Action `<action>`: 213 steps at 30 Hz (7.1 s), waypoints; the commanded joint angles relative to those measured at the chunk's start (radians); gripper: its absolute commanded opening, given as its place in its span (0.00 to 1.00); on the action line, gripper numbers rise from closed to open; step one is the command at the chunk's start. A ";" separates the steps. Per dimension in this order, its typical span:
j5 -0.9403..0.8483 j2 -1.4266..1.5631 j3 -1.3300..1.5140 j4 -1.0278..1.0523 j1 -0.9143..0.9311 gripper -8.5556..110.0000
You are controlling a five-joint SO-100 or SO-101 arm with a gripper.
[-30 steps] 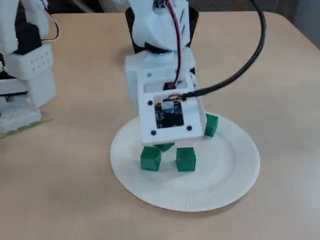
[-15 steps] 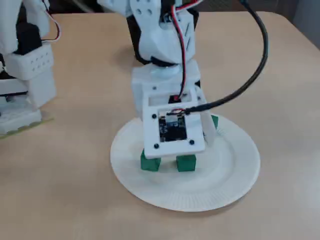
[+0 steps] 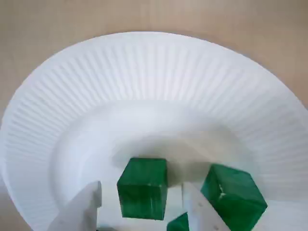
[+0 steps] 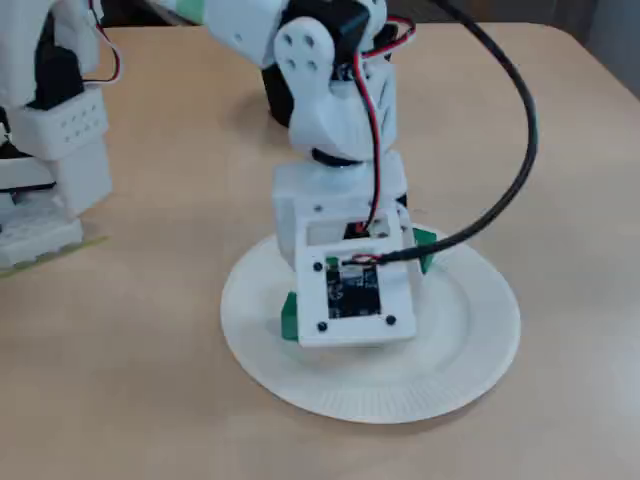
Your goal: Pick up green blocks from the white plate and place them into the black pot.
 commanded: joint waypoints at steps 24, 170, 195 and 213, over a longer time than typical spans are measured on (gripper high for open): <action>0.296 0.644 -0.227 0.235 -0.380 0.05; 0.664 1.074 0.696 -0.673 -1.083 0.05; 0.494 0.839 0.727 -0.749 -1.241 0.32; 0.505 1.002 0.546 -0.249 -0.842 0.05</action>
